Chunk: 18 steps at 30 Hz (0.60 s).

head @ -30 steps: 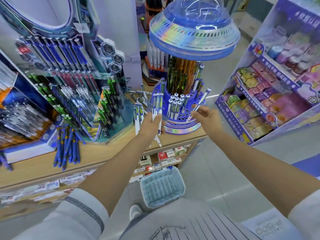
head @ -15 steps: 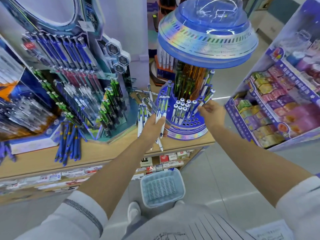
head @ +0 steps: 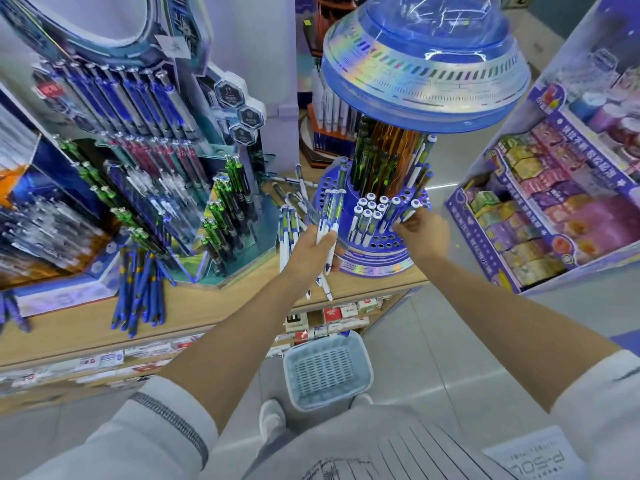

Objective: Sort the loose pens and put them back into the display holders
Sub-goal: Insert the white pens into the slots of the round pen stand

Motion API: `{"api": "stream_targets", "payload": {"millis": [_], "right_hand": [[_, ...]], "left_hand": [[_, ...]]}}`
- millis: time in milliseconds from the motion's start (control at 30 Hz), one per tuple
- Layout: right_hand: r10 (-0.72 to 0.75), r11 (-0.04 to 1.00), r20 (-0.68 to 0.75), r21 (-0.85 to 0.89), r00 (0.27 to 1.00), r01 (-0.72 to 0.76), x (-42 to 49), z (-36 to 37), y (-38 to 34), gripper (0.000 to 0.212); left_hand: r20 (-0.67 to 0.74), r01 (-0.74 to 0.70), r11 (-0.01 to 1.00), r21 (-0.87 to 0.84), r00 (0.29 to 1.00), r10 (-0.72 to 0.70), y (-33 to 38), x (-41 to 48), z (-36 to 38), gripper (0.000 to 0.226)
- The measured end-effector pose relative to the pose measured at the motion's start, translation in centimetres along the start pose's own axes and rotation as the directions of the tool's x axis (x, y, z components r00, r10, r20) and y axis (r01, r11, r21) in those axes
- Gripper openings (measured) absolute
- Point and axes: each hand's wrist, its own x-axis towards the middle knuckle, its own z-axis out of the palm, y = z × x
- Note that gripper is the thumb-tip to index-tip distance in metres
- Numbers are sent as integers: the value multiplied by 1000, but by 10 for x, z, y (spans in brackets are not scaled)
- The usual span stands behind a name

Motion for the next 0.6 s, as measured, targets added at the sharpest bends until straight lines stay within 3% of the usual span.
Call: {"api": "stream_targets", "payload": {"millis": [133,333,467,600], "right_hand": [[46,987,-54,155,997,-37,-3,2,-2,18],[69,985,-23,161,997,-64,3,1,4,9],[94,973,4,209,996,-92,-7,1,7,22],[95,956,-19,280,995,-86,-32,0,4,14]], "left_hand": [[19,1,1000,0,1000,-1,-1,-2,-4,16],[47,-14,1000,-17,999,15,-2,-5,-7,13],[76,-28,999,-39,997,31,-3,-11,-6,13],[115,-34,999,-29,993,37,-8,-18,-6,13]]}}
